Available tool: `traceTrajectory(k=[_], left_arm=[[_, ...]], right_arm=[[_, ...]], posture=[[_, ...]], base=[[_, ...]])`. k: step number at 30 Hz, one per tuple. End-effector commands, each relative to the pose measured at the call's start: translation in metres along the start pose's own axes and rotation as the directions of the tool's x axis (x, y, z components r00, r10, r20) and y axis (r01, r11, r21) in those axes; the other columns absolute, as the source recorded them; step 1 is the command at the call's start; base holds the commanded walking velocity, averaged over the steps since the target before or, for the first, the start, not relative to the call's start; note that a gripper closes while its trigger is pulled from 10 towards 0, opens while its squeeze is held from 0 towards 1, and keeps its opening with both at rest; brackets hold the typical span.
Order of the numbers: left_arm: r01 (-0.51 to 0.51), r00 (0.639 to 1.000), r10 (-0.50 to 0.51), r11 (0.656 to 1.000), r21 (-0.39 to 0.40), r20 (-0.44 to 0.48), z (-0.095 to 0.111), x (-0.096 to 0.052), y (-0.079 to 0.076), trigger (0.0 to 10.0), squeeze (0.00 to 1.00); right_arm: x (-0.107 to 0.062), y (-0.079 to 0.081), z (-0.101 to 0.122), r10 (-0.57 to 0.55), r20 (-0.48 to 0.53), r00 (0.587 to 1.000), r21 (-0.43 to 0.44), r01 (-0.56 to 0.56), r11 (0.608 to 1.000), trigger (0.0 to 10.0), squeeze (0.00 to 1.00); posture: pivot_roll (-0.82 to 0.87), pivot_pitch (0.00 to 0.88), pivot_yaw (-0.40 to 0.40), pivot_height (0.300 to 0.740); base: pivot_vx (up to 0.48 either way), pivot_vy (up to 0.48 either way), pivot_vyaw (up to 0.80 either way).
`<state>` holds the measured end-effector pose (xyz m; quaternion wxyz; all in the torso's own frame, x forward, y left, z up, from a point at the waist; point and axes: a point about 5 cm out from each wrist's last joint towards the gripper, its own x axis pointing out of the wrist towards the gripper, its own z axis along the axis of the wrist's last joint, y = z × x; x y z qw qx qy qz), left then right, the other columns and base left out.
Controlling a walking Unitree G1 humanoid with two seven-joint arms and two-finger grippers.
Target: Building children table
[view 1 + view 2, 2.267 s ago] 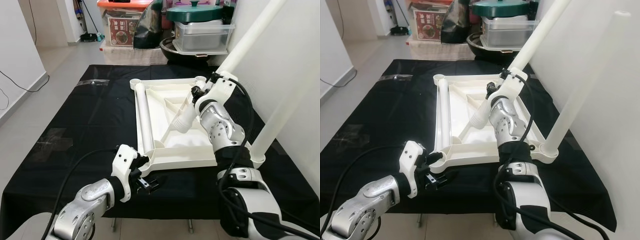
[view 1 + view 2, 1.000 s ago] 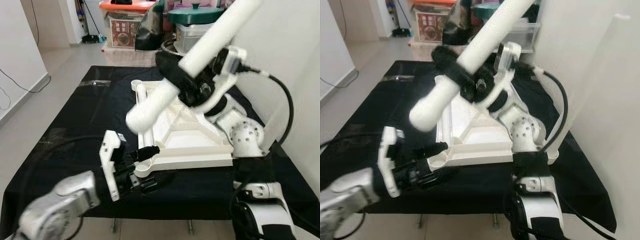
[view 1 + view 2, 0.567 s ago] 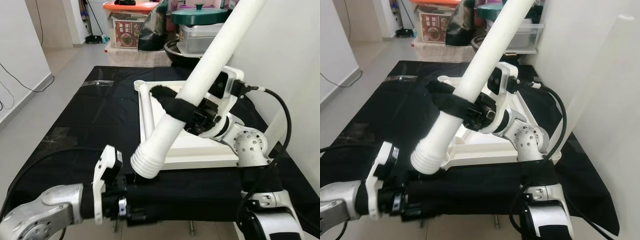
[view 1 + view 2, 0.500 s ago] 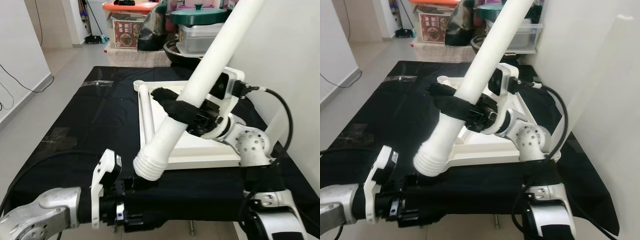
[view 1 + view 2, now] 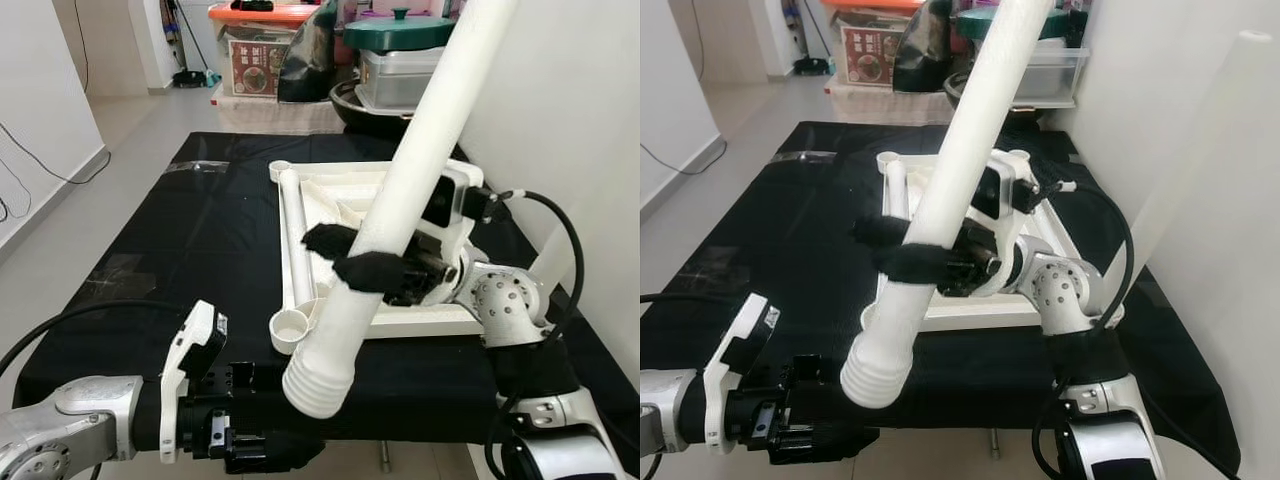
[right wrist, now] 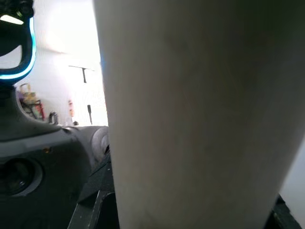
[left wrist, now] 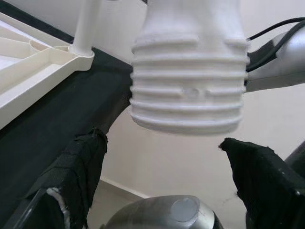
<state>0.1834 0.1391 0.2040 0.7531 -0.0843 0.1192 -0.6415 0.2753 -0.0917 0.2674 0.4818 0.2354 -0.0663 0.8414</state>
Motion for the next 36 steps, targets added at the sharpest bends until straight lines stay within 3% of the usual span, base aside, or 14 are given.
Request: traceTrajectory(k=[1, 7, 8, 16, 22, 36], left_arm=[[0.029, 0.999, -0.030, 0.999, -0.017, -0.019, 0.000, 0.000, -0.001, 10.0, 0.00], [0.103, 0.995, -0.103, 0.994, -0.044, 0.005, 0.006, 0.006, 0.001, 10.0, 0.00], [0.160, 0.987, -0.158, 0.985, -0.063, 0.033, 0.013, 0.009, 0.002, 10.0, 0.00], [0.228, 0.971, -0.218, 0.967, -0.112, 0.095, 0.021, 0.017, 0.011, 10.0, 0.00], [0.252, 0.966, -0.235, 0.952, -0.173, 0.112, 0.012, 0.029, 0.017, 10.0, 0.00], [0.289, 0.957, -0.285, 0.930, -0.227, 0.049, -0.002, 0.037, 0.013, 10.0, 0.00]], right_arm=[[0.004, 0.003, -0.002, 0.039, -0.014, 0.999, 0.009, -0.038, 0.999, 0.0, 0.00], [0.011, 0.004, -0.009, 0.086, -0.032, 0.996, 0.024, -0.085, 0.996, 0.0, 0.00], [0.014, 0.004, -0.013, 0.106, -0.045, 0.993, 0.028, -0.104, 0.994, 0.0, 0.00], [0.019, 0.003, -0.019, 0.134, -0.065, 0.989, 0.022, -0.133, 0.991, 0.0, 0.00], [0.024, 0.000, -0.020, 0.132, -0.068, 0.989, 0.004, -0.132, 0.991, 0.0, 0.00], [0.033, -0.006, -0.017, 0.145, -0.070, 0.987, -0.011, -0.146, 0.989, 0.0, 0.00]], posture=[[0.11, 0.000, -0.037, 0.740], [0.11, 0.000, -0.039, 0.740], [0.10, 0.000, -0.033, 0.740], [0.09, 0.000, -0.023, 0.740], [0.08, 0.000, -0.023, 0.740], [0.08, 0.000, -0.024, 0.740]], base=[[0.000, 0.000, 0.00], [0.000, 0.000, 0.00], [0.000, 0.000, 0.00], [0.000, 0.000, 0.00], [0.000, 0.000, 0.00], [0.000, 0.000, 0.00]])
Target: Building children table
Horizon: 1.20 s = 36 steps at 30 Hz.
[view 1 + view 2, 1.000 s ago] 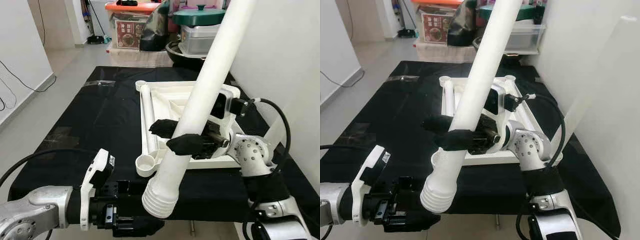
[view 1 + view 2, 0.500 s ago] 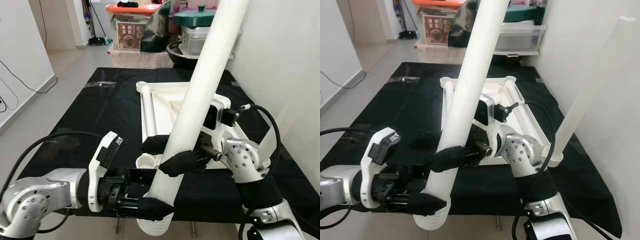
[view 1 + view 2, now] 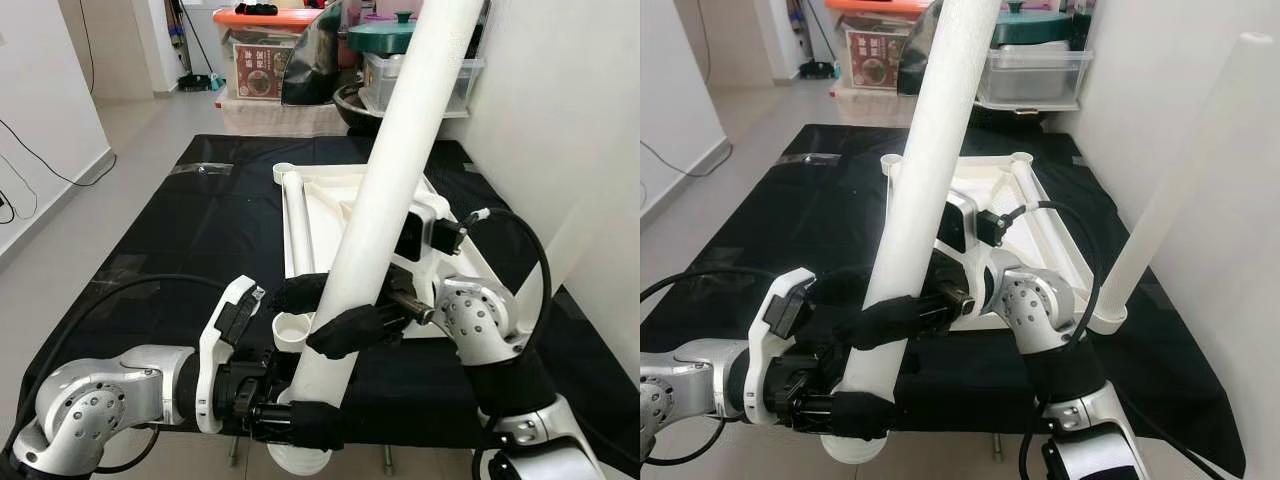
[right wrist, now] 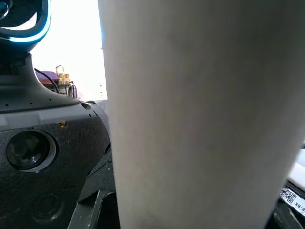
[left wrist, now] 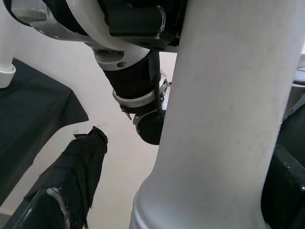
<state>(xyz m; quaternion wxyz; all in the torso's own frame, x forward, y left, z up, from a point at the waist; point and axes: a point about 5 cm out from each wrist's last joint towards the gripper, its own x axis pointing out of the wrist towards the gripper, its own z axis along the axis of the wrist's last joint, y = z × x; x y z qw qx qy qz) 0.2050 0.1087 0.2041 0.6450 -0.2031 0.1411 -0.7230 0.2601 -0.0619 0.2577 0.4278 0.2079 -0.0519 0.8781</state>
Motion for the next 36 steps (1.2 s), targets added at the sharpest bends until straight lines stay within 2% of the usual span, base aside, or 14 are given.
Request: traceTrajectory(k=[1, 33, 34, 35, 36], left_arm=[[-0.002, 0.998, 0.000, 0.999, -0.037, -0.060, -0.010, 0.003, 0.001, 10.0, 0.00], [-0.050, 0.985, 0.052, 0.999, 0.014, -0.166, -0.015, -0.014, 0.002, 10.0, 0.00], [-0.053, 0.985, 0.057, 0.998, 0.024, -0.162, -0.014, -0.015, 0.002, 5.8, 0.00], [-0.053, 0.985, 0.057, 0.998, 0.024, -0.162, -0.014, -0.015, 0.002, 5.8, 0.00], [-0.067, 0.987, 0.071, 0.997, 0.033, -0.145, -0.012, -0.014, 0.005, 0.0, 0.00]], right_arm=[[0.007, -0.002, 0.008, 0.021, -0.002, 1.000, -0.044, -0.021, 0.999, 0.0, 0.00], [0.007, -0.008, 0.007, -0.002, -0.015, 1.000, -0.033, 0.002, 0.999, 0.0, 0.00], [0.008, -0.008, 0.007, -0.004, -0.016, 1.000, -0.033, 0.004, 0.999, 0.0, 0.00], [0.008, -0.008, 0.007, -0.004, -0.016, 1.000, -0.033, 0.004, 0.999, 0.0, 0.00], [0.008, -0.009, 0.007, -0.007, -0.017, 1.000, -0.034, 0.006, 0.999, 0.0, 0.00]], posture=[[0.08, 0.000, -0.024, 0.740], [0.08, 0.000, -0.028, 0.740], [0.08, 0.000, -0.028, 0.740], [0.08, 0.000, -0.028, 0.740], [0.08, 0.000, -0.029, 0.740]], base=[[0.000, 0.000, 0.00], [0.000, 0.000, 0.00], [0.000, 0.000, 0.00], [0.000, 0.000, 0.00], [0.000, 0.000, 0.00]])
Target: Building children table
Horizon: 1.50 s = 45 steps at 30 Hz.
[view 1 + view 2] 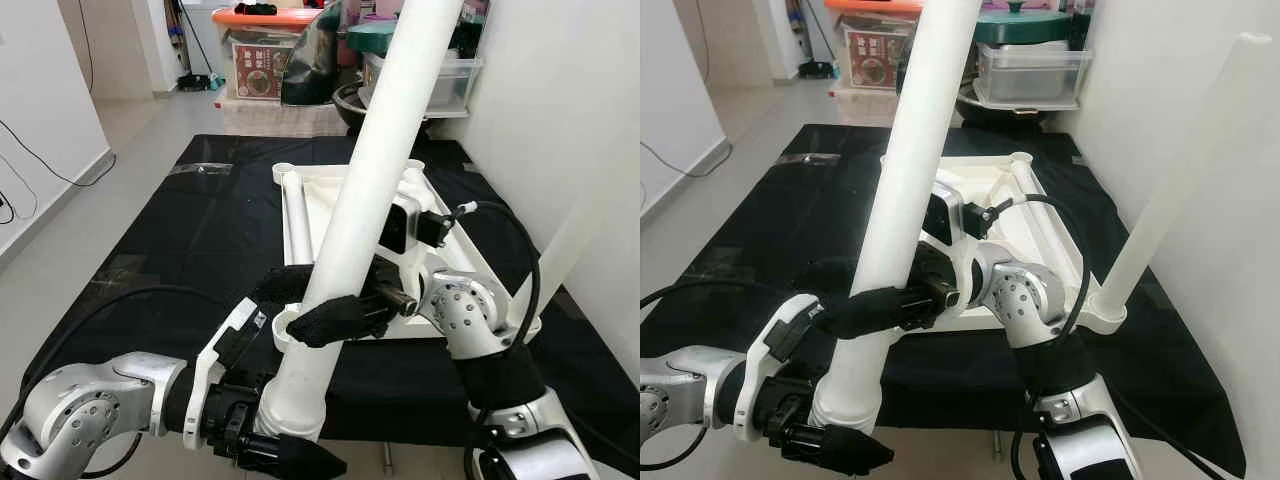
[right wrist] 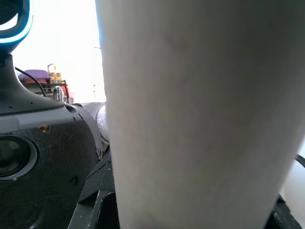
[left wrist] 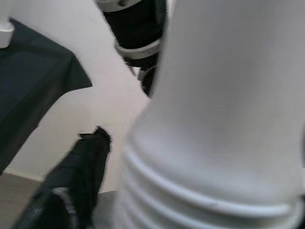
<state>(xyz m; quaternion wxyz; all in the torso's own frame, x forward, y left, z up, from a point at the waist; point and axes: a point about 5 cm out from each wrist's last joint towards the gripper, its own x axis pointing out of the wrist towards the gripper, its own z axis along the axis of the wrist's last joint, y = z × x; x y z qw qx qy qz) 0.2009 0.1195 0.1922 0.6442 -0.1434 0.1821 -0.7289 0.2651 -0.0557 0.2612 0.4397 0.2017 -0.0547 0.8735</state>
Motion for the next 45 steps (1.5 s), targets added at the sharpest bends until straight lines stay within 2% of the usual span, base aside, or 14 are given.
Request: traceTrajectory(k=[1, 13, 14, 15, 16, 17, 18, 29, 34, 38, 39, 42, 44, 45], left_arm=[[-0.045, 0.999, 0.045, 0.999, 0.006, -0.005, -0.001, -0.003, 0.004, 0.0, 0.00], [-0.060, 0.998, 0.059, 0.996, 0.063, 0.029, 0.006, -0.004, 0.007, 0.0, 0.00], [-0.080, 0.997, 0.078, 0.995, 0.067, 0.030, 0.006, -0.005, 0.008, 1.3, 0.00], [-0.090, 0.996, 0.088, 0.993, 0.071, 0.031, 0.006, -0.006, 0.008, 5.8, 0.00], [-0.106, 0.994, 0.104, 0.991, 0.080, 0.027, 0.006, -0.006, 0.009, 10.0, 0.00], [-0.120, 0.993, 0.118, 0.989, 0.086, 0.025, 0.006, -0.007, 0.010, 10.0, 0.00], [-0.129, 0.992, 0.127, 0.988, 0.088, 0.026, 0.006, -0.009, 0.011, 10.0, 0.00], [-0.192, 0.981, 0.189, 0.974, 0.117, 0.037, 0.007, -0.018, 0.011, 10.0, 0.00], [-0.307, 0.951, 0.309, 0.939, 0.155, 0.014, 0.004, -0.030, 0.017, 10.0, 0.00], [-0.514, 0.849, 0.527, 0.819, 0.256, 0.017, 0.002, -0.044, 0.033, 10.0, 0.00], [-0.616, 0.771, 0.636, 0.731, 0.296, 0.033, 0.002, -0.051, 0.045, 10.0, 0.00], [-0.684, 0.692, 0.721, 0.639, 0.351, 0.037, 0.001, -0.056, 0.054, 10.0, 0.00], [-0.806, 0.515, 0.852, 0.444, 0.392, 0.095, 0.001, -0.064, 0.071, 10.0, 0.00], [-0.806, 0.515, 0.852, 0.444, 0.392, 0.095, 0.001, -0.064, 0.071, 10.0, 0.00]], right_arm=[[0.004, -0.001, 0.004, 0.016, -0.009, 1.000, -0.018, -0.016, 1.000, 0.0, 0.00], [0.004, -0.002, 0.001, -0.010, -0.004, 1.000, -0.021, 0.009, 1.000, 0.0, 0.00], [0.003, -0.005, 0.000, -0.058, -0.005, 0.998, -0.037, 0.058, 0.998, 0.5, 0.00], [0.002, -0.009, 0.000, -0.103, -0.007, 0.995, -0.044, 0.103, 0.994, 10.0, 0.00], [0.001, -0.013, -0.001, -0.164, -0.016, 0.986, -0.052, 0.163, 0.985, 10.0, 0.65], [0.000, -0.015, -0.002, -0.202, -0.025, 0.979, -0.055, 0.200, 0.978, 10.0, 0.65], [-0.001, -0.017, -0.003, -0.232, -0.032, 0.972, -0.053, 0.230, 0.972, 10.0, 1.00], [-0.010, -0.019, 0.003, -0.353, 0.008, 0.936, -0.060, 0.353, 0.934, 10.0, 1.00], [-0.020, -0.030, 0.010, -0.524, 0.057, 0.850, -0.048, 0.527, 0.849, 10.0, 1.00], [-0.034, -0.046, 0.013, -0.734, 0.084, 0.674, 0.024, 0.735, 0.677, 10.0, 1.00], [-0.037, -0.047, 0.013, -0.769, 0.096, 0.631, 0.047, 0.769, 0.637, 10.0, 0.02], [-0.039, -0.047, 0.013, -0.794, 0.109, 0.598, 0.069, 0.792, 0.606, 10.0, 0.00], [-0.040, -0.047, 0.011, -0.843, 0.151, 0.516, 0.123, 0.837, 0.534, 10.0, 0.00], [-0.040, -0.047, 0.011, -0.843, 0.151, 0.516, 0.123, 0.837, 0.534, 10.0, 0.00]], posture=[[0.08, 0.000, -0.029, 0.740], [0.08, 0.000, -0.031, 0.740], [0.08, 0.000, -0.032, 0.740], [0.08, 0.000, -0.033, 0.740], [0.08, 0.000, -0.035, 0.740], [0.08, 0.000, -0.035, 0.740], [0.08, 0.000, -0.034, 0.740], [0.08, 0.000, -0.033, 0.740], [0.08, 0.000, -0.037, 0.740], [0.08, 0.000, -0.037, 0.740], [0.08, 0.000, -0.038, 0.740], [0.07, 0.000, -0.035, 0.740], [0.06, 0.000, -0.032, 0.740], [0.06, 0.000, -0.032, 0.740]], base=[[0.000, 0.000, 0.00], [0.000, 0.000, 0.00], [0.000, 0.000, 0.00], [0.000, 0.000, 0.00], [0.000, 0.000, 0.00], [0.000, 0.000, 0.00], [0.000, 0.000, 0.00], [0.000, 0.000, 0.00], [0.000, 0.000, 0.00], [0.000, 0.000, 0.00], [0.000, 0.000, 0.00], [0.000, 0.000, 0.00], [0.000, 0.000, 0.00], [0.000, 0.000, 0.00]])
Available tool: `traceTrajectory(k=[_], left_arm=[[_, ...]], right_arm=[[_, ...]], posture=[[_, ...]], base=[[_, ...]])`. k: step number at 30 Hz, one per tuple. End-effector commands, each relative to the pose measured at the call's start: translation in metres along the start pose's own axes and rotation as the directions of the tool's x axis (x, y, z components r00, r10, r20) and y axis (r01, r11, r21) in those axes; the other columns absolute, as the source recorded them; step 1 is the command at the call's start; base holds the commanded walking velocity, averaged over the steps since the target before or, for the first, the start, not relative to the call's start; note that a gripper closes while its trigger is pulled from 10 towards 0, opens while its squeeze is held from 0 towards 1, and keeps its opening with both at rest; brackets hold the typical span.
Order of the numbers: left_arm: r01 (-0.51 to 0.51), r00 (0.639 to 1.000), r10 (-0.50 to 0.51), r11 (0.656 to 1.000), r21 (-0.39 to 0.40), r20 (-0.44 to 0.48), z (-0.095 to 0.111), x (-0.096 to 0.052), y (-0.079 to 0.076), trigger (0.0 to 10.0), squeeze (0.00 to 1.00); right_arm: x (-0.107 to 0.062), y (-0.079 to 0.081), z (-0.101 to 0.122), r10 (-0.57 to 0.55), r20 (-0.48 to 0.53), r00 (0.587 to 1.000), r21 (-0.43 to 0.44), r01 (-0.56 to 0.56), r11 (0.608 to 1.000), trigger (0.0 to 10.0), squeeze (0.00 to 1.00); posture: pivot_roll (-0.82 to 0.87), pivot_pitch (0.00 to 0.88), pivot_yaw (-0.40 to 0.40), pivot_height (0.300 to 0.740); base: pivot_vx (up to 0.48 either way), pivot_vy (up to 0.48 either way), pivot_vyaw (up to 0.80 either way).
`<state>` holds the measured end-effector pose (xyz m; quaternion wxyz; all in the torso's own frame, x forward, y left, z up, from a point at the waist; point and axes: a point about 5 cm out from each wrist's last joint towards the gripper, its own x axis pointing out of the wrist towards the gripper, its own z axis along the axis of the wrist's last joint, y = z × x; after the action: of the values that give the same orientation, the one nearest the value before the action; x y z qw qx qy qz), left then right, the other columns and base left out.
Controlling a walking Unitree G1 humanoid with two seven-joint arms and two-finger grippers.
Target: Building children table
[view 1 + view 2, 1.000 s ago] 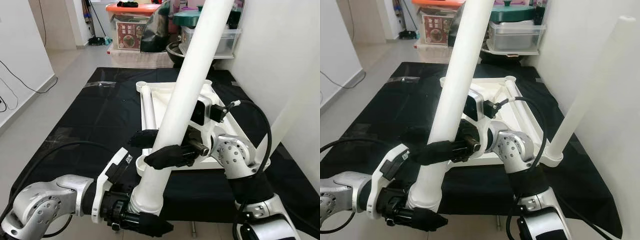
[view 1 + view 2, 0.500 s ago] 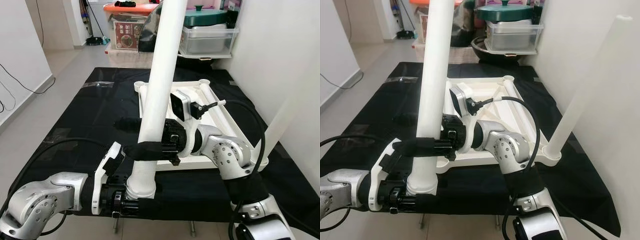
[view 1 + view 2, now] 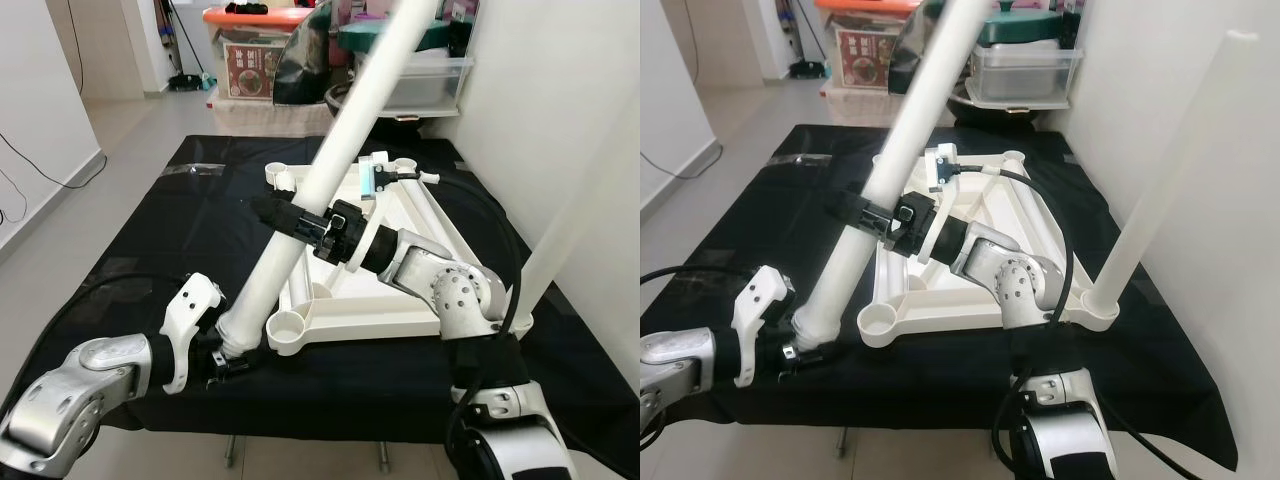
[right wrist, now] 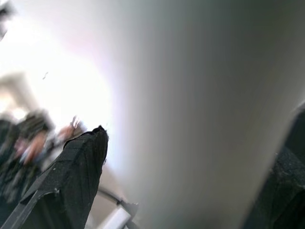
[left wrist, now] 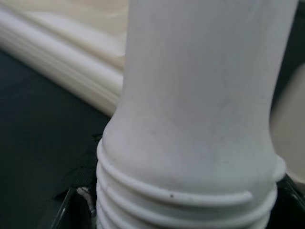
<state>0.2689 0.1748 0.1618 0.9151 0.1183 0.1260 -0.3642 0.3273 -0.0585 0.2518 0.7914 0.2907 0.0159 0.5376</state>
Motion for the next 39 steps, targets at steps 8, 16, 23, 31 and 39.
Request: traceTrajectory(k=[8, 16, 23, 31, 39], left_arm=[[-0.294, 0.954, 0.300, 0.948, 0.119, -0.030, -0.004, 0.038, 0.006, 10.0, 0.00], [-0.294, 0.953, 0.303, 0.934, 0.203, -0.015, 0.002, 0.058, -0.006, 10.0, 0.00], [-0.226, 0.958, 0.279, 0.876, 0.427, -0.065, -0.004, 0.083, -0.025, 10.0, 0.00], [-0.283, 0.922, 0.382, 0.765, 0.578, -0.055, -0.001, 0.101, -0.024, 10.0, 0.00], [-0.293, 0.907, 0.418, 0.718, 0.631, -0.056, -0.006, 0.102, -0.024, 10.0, 0.00]], right_arm=[[0.009, -0.018, -0.034, -0.348, 0.043, 0.937, 0.244, 0.328, 0.913, 10.0, 0.00], [0.010, -0.026, -0.047, -0.456, 0.010, 0.890, 0.293, 0.433, 0.852, 10.0, 0.00], [0.006, -0.045, -0.048, -0.649, 0.011, 0.761, 0.311, 0.614, 0.726, 10.0, 0.00], [0.002, -0.053, -0.047, -0.772, 0.010, 0.635, 0.440, 0.691, 0.574, 10.0, 0.00], [-0.001, -0.055, -0.047, -0.799, 0.002, 0.601, 0.553, 0.665, 0.502, 0.0, 0.00]], posture=[[0.06, 0.000, -0.029, 0.740], [0.05, 0.000, -0.035, 0.740], [0.06, 0.000, -0.036, 0.740], [0.05, 0.000, -0.032, 0.740], [0.05, 0.000, -0.030, 0.740]], base=[[0.000, 0.000, 0.00], [0.000, 0.000, 0.00], [0.000, 0.000, 0.00], [0.000, 0.000, 0.00], [0.000, 0.000, 0.00]])
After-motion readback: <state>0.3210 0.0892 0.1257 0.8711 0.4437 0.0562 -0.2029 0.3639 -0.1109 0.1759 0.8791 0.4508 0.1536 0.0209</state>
